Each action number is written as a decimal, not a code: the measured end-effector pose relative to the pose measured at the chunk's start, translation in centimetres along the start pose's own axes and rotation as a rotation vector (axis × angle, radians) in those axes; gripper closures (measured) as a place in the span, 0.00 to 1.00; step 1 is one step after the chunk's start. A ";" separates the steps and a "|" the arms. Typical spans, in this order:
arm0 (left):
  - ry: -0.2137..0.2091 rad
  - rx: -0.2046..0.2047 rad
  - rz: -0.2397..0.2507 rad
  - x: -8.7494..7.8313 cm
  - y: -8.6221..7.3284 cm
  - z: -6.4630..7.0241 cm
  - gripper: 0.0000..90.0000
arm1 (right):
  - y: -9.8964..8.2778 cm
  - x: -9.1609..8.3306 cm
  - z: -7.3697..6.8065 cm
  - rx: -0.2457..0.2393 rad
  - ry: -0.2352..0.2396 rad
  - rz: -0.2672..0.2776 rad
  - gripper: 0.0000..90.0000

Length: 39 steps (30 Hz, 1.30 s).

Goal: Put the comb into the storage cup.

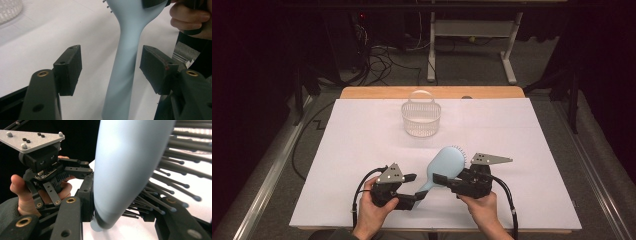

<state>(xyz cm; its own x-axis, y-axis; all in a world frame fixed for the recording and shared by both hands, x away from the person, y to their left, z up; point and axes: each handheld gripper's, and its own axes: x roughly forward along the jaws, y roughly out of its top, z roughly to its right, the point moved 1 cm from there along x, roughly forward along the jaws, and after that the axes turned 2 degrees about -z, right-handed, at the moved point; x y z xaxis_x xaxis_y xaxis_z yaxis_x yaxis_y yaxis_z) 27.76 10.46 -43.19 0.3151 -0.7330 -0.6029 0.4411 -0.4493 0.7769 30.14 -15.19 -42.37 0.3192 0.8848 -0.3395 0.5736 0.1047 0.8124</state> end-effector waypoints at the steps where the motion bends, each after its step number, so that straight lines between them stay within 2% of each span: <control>1: 0.001 -0.002 0.001 -0.1 0.0 -0.1 0.38 | 0.0 0.0 0.0 0.001 0.000 -0.001 0.63; 14: 0.040 -0.017 0.058 -1.5 -0.9 -1.0 0.34 | 0.6 -0.8 0.2 -0.005 -0.018 0.000 0.63; 26: 0.087 -0.016 0.053 -3.0 -2.0 -2.2 0.28 | 1.5 -1.7 0.4 -0.022 -0.049 -0.011 0.63; 34: 0.119 -0.043 0.069 -3.9 -2.8 -3.2 0.26 | 2.0 -2.4 0.8 -0.023 -0.076 -0.010 0.63; 39: 0.147 -0.073 0.082 -4.5 -3.4 -4.0 0.24 | 2.3 -2.7 1.0 -0.024 -0.091 -0.015 0.63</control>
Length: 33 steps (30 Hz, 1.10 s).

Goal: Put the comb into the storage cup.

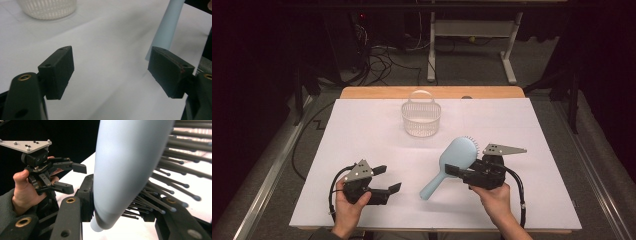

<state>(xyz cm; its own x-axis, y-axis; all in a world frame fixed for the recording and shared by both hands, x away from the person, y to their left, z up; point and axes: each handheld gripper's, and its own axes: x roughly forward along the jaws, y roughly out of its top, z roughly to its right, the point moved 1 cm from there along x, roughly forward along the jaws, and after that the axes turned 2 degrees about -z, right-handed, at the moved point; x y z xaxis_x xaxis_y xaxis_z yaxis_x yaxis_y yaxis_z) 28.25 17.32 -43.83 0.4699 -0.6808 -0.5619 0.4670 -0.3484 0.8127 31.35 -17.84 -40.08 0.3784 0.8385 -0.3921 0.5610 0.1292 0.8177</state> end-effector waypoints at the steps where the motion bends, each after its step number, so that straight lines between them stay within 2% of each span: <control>1: 0.008 -0.002 0.004 -0.1 -0.1 -0.2 0.23 | 0.1 0.0 0.1 -0.002 -0.003 0.000 0.63; 8: 0.069 -0.016 0.032 -0.7 -0.6 -1.4 0.21 | 0.5 -0.4 0.4 -0.004 -0.024 -0.002 0.63; 24: 0.136 -0.033 0.069 -1.5 -1.7 -3.2 0.20 | 1.7 -1.2 1.2 -0.009 -0.071 -0.013 0.63; 33: 0.162 -0.057 0.094 -1.6 -2.2 -4.0 0.20 | 2.5 -1.5 1.6 -0.014 -0.091 -0.021 0.62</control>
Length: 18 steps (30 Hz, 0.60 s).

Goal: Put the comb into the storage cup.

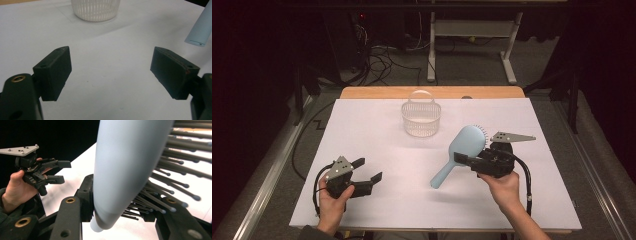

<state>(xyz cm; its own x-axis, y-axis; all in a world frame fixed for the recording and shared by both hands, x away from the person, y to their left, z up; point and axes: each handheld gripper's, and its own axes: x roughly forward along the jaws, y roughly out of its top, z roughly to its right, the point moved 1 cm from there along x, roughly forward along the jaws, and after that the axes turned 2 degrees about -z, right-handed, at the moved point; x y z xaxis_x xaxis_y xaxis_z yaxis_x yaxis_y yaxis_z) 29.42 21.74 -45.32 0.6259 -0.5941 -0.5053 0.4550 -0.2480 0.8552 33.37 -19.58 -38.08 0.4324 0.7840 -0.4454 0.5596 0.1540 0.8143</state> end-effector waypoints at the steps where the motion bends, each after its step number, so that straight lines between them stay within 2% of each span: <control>1: 0.004 -0.003 0.005 0.0 0.0 -0.1 0.20 | 0.1 0.0 0.0 0.000 -0.003 0.001 0.62; 4: 0.017 -0.004 0.015 -0.1 -0.2 -0.2 0.20 | 0.5 -0.2 0.1 0.001 -0.007 -0.002 0.62; 12: 0.015 -0.028 0.021 -0.2 -0.8 -0.4 0.20 | 1.2 -0.3 0.3 -0.003 -0.014 -0.016 0.62; 18: 0.025 -0.024 0.019 -0.2 -1.1 -0.4 0.20 | 1.6 -0.2 0.5 0.001 -0.017 -0.021 0.62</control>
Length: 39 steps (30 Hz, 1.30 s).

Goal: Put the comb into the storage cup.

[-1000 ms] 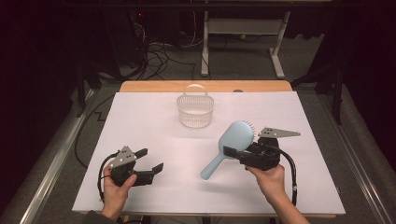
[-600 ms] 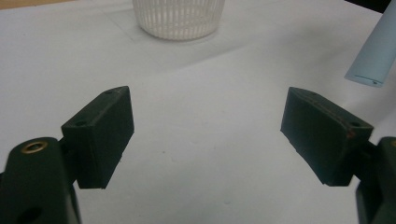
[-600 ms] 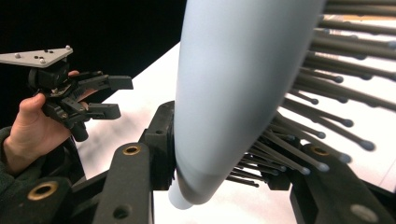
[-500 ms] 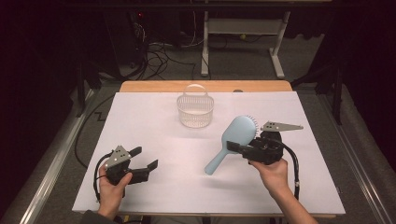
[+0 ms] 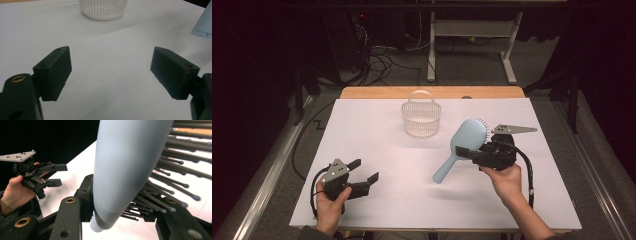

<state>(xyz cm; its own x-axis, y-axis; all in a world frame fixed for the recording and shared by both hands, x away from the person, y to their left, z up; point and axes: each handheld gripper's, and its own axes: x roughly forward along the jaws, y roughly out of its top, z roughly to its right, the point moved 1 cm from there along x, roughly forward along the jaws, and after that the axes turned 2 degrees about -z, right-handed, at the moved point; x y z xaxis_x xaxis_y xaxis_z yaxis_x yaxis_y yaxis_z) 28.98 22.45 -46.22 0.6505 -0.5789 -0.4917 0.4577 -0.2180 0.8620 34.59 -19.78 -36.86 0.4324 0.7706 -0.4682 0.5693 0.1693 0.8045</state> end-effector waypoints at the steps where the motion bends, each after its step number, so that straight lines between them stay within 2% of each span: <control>1: 0.001 0.000 0.001 0.0 0.0 0.0 0.20 | 0.1 0.0 0.0 0.001 0.000 -0.001 0.62; 24: 0.024 -0.011 0.005 -0.3 -0.5 -0.1 0.21 | 2.7 0.1 0.6 -0.011 -0.029 -0.018 0.62; 39: 0.031 -0.009 0.012 -0.3 -0.5 -0.2 0.21 | 5.3 0.6 0.9 -0.022 -0.058 -0.020 0.62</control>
<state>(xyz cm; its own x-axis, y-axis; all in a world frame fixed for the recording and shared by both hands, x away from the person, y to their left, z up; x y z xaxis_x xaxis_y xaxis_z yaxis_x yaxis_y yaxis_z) 28.63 22.91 -46.52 0.6743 -0.5568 -0.4850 0.4551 -0.2038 0.8668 38.49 -19.02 -33.24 0.4614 0.7302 -0.5039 0.5628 0.1983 0.8025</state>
